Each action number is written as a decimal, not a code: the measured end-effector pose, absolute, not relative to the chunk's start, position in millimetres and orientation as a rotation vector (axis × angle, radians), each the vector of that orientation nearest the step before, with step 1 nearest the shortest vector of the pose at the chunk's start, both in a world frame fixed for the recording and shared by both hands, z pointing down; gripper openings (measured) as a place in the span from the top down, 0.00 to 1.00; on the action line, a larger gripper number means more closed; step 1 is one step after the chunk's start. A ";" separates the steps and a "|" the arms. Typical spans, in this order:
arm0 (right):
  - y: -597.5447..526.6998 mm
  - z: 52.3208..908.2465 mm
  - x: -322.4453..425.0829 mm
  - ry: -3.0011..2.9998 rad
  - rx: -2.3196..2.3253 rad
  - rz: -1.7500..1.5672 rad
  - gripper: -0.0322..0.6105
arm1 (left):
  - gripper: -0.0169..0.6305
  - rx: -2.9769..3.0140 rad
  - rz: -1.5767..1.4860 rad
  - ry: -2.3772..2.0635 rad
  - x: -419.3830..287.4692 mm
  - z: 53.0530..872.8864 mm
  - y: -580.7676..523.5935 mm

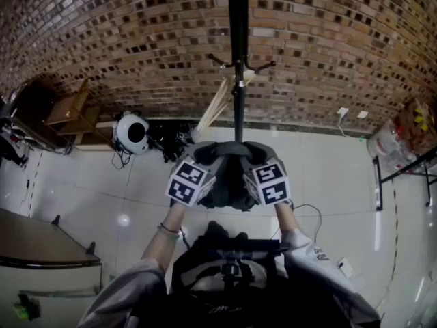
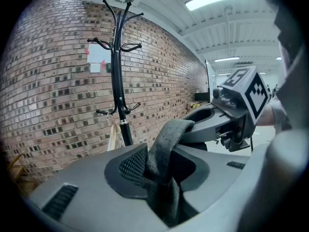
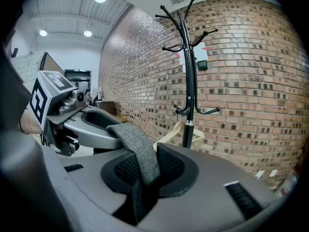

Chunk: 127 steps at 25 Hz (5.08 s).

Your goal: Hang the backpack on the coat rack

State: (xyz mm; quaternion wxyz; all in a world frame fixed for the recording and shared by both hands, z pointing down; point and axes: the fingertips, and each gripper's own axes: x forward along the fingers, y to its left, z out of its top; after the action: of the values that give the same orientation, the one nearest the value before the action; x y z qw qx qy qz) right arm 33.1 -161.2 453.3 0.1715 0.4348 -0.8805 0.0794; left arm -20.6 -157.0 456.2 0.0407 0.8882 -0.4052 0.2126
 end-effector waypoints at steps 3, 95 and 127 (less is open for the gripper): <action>-185.4 445.9 35.6 -2.502 1.258 0.205 0.82 | 0.79 2.741 0.642 -1.255 -18.3 448.1 -180.6; -175.6 497.2 95.7 -2.478 1.499 0.503 0.93 | 0.97 2.585 0.429 -1.160 -32.3 503.5 -195.9; -103.2 485.4 -18.7 -2.530 1.511 0.559 0.93 | 0.97 2.559 0.219 -1.068 -72.9 491.0 -118.0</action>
State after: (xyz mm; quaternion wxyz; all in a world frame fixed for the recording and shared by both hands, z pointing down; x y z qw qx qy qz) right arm -18.7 -103.2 485.4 0.0708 0.5026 -0.8413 0.1859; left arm -72.9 -118.0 491.0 0.1792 0.9051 -0.3777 0.0773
